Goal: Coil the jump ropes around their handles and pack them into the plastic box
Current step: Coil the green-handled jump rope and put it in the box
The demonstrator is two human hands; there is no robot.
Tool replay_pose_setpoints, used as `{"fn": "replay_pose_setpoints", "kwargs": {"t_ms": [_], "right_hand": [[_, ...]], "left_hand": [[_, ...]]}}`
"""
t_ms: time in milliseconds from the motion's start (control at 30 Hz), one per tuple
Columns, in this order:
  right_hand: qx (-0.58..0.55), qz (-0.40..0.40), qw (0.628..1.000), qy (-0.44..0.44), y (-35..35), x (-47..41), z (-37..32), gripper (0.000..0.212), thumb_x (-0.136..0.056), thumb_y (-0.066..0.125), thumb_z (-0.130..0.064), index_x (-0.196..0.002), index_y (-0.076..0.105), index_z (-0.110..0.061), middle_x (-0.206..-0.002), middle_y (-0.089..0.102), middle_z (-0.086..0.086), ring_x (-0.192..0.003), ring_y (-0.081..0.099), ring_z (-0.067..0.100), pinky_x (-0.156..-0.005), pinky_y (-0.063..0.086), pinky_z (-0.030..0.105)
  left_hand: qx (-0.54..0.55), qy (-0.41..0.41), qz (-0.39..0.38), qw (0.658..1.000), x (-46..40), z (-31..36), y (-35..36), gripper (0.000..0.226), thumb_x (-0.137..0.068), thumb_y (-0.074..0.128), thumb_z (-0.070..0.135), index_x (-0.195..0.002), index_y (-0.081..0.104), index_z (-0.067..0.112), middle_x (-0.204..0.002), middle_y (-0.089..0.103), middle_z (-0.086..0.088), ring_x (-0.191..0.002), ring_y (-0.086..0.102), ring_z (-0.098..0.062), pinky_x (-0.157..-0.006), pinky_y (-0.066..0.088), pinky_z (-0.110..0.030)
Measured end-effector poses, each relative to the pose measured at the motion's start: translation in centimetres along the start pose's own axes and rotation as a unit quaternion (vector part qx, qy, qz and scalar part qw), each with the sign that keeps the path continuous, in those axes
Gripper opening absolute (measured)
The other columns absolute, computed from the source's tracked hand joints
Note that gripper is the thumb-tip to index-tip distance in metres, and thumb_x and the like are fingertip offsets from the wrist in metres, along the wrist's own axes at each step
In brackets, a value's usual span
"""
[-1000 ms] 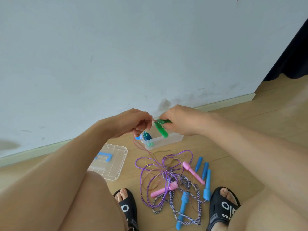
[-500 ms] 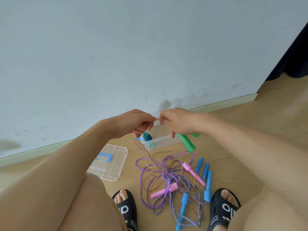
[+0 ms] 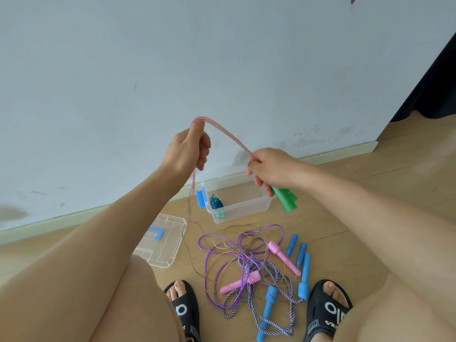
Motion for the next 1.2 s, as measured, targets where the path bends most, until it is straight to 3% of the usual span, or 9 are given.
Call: {"fn": "replay_pose_setpoints", "kwargs": {"t_ms": [200,267,333,400,600,700,767,933,1200], "right_hand": [[-0.177,-0.069,0.981,0.038,1.0,0.9,-1.4,0.013,-0.091,0.049,-0.009,-0.09,0.061,-0.004,-0.063,0.053,0.006,-0.044,0.046,0.019,-0.045,0.044,0.027],[-0.262,-0.092,0.96,0.044,1.1,1.3,-2.2,0.011,-0.093,0.053,-0.012,-0.088,0.059,-0.004,-0.061,0.049,0.005,-0.045,0.041,0.017,-0.046,0.042,0.027],[-0.331,-0.094,0.938,0.043,1.3,1.5,-2.6,0.016,-0.096,0.052,-0.013,-0.085,0.056,-0.004,-0.061,0.05,0.007,-0.045,0.044,0.017,-0.048,0.046,0.028],[-0.385,-0.07,0.919,0.05,1.5,1.1,-2.8,0.018,-0.097,0.048,-0.012,-0.083,0.056,-0.003,-0.069,0.056,0.012,-0.053,0.055,0.021,-0.061,0.053,0.034],[-0.536,-0.01,0.835,0.128,2.5,0.6,-3.3,0.011,-0.094,0.056,-0.011,-0.091,0.065,-0.006,-0.092,0.061,0.013,-0.083,0.062,0.026,-0.067,0.055,0.031],[-0.575,0.031,0.805,0.141,2.4,0.4,-3.5,0.017,-0.097,0.057,-0.016,-0.092,0.069,-0.005,-0.096,0.061,0.012,-0.082,0.061,0.025,-0.069,0.057,0.033],[-0.572,0.055,0.805,0.147,2.3,0.2,-3.4,0.022,-0.099,0.055,-0.019,-0.089,0.069,-0.006,-0.095,0.061,0.011,-0.083,0.059,0.024,-0.072,0.054,0.034],[-0.506,0.086,0.842,0.165,2.4,-0.3,-2.7,0.027,-0.096,0.05,-0.022,-0.086,0.072,-0.01,-0.093,0.064,0.011,-0.081,0.059,0.023,-0.084,0.055,0.036],[-0.522,0.113,0.827,0.178,2.4,-0.4,-2.5,0.032,-0.1,0.04,-0.012,-0.085,0.066,-0.001,-0.092,0.066,0.016,-0.078,0.065,0.026,-0.072,0.055,0.035]], "left_hand": [[-0.412,-0.076,-0.105,0.902,-0.2,-3.1,0.5,0.057,-0.083,0.067,0.045,-0.12,0.037,0.014,-0.114,0.047,-0.008,-0.103,0.051,-0.027,-0.089,0.046,-0.042],[-0.387,-0.07,-0.118,0.912,0.4,-2.4,0.5,0.047,-0.086,0.065,0.042,-0.113,0.042,0.013,-0.111,0.051,-0.008,-0.096,0.055,-0.024,-0.085,0.049,-0.041],[-0.196,-0.114,-0.19,0.955,1.0,-2.0,1.1,0.034,-0.097,0.052,0.04,-0.104,0.054,0.007,-0.104,0.064,-0.012,-0.089,0.064,-0.024,-0.084,0.055,-0.041],[-0.024,-0.187,-0.296,0.936,2.3,-1.7,2.0,0.05,-0.101,0.038,0.048,-0.102,0.059,0.003,-0.1,0.068,-0.017,-0.095,0.07,-0.033,-0.089,0.055,-0.043],[0.032,-0.165,-0.332,0.928,3.7,-0.7,3.3,0.046,-0.097,0.049,0.054,-0.106,0.066,0.012,-0.094,0.07,-0.007,-0.096,0.071,-0.031,-0.096,0.053,-0.043],[0.028,-0.147,-0.328,0.933,3.5,-0.9,2.9,0.034,-0.093,0.064,0.038,-0.116,0.059,0.014,-0.105,0.069,-0.009,-0.098,0.07,-0.029,-0.099,0.051,-0.046],[0.013,-0.161,-0.322,0.933,3.3,-1.5,2.8,0.055,-0.085,0.076,0.03,-0.13,0.046,0.019,-0.11,0.071,-0.009,-0.1,0.071,-0.03,-0.098,0.052,-0.046],[-0.093,-0.108,-0.331,0.933,3.3,-1.6,3.3,0.051,-0.083,0.073,0.01,-0.124,0.043,0.017,-0.081,0.057,-0.001,-0.068,0.053,-0.014,-0.067,0.046,-0.03],[-0.289,-0.048,-0.264,0.919,3.1,-1.4,3.3,0.058,-0.075,0.073,0.056,-0.112,0.045,0.021,-0.101,0.062,-0.001,-0.084,0.06,-0.015,-0.075,0.05,-0.035]]}}
Point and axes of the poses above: each hand's wrist, its own x-axis away from the middle knuckle, its own y-axis out of the palm, z = x × y, the point moved 3 cm from there along -x, towards the middle knuckle
